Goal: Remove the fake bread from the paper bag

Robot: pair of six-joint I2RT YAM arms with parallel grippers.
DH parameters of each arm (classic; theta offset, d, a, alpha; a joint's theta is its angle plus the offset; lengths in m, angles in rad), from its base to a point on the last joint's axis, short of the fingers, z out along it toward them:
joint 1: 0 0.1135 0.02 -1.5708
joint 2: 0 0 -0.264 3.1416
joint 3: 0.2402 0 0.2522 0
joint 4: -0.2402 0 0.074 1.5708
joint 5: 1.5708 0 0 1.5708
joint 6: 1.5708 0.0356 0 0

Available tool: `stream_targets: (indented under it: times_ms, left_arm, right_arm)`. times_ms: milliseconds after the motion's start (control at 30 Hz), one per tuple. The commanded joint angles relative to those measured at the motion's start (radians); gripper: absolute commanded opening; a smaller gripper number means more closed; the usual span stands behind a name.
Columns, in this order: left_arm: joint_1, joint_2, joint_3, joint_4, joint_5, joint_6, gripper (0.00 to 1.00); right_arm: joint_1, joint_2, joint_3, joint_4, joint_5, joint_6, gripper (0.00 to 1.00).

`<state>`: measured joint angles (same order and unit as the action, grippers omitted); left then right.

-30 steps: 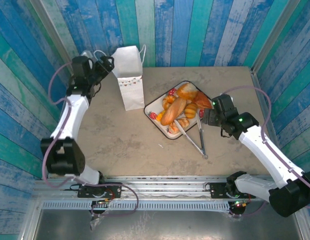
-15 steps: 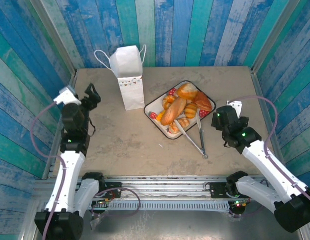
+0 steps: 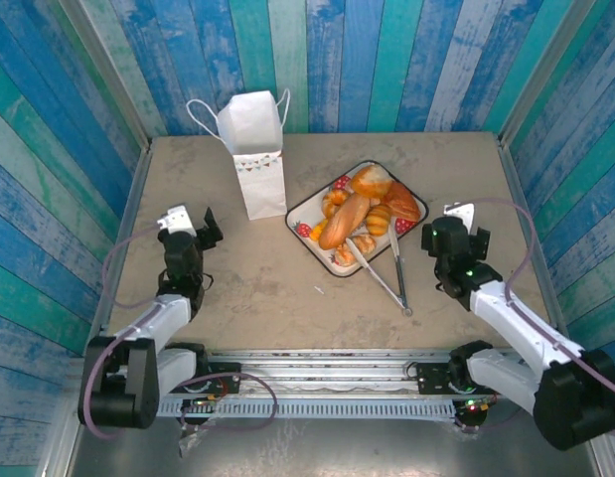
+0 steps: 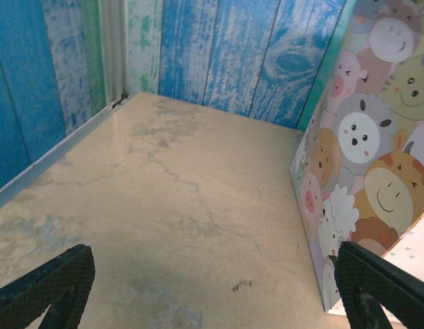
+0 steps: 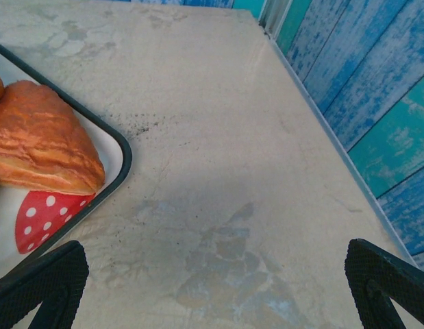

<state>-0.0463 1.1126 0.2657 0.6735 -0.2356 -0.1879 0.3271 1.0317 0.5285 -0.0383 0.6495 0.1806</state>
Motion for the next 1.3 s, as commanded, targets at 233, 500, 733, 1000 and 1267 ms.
stream_targets:
  times_ms: [233,500,733,1000,1267]
  left_arm:
    - [-0.009,0.191,-0.001,0.252,0.034,0.166,0.94]
    - [0.011,0.405,0.001,0.446,0.086,0.175,0.94]
    - [0.025,0.392,0.008,0.398,0.104,0.157,0.94]
    - [0.025,0.389,0.010,0.391,0.105,0.157,0.94]
    - [0.025,0.390,0.009,0.393,0.104,0.157,0.94]
  right_arm:
    - [-0.060,0.153,-0.032,0.305,-0.102,-0.114,1.00]
    - [-0.115,0.174,-0.115,0.454,-0.195,-0.128,1.00]
    - [-0.153,0.216,-0.147,0.567,-0.254,-0.150,1.00]
    - [-0.198,0.284,-0.133,0.675,-0.322,-0.192,1.00]
    - [-0.260,0.408,-0.146,0.856,-0.403,-0.161,1.00]
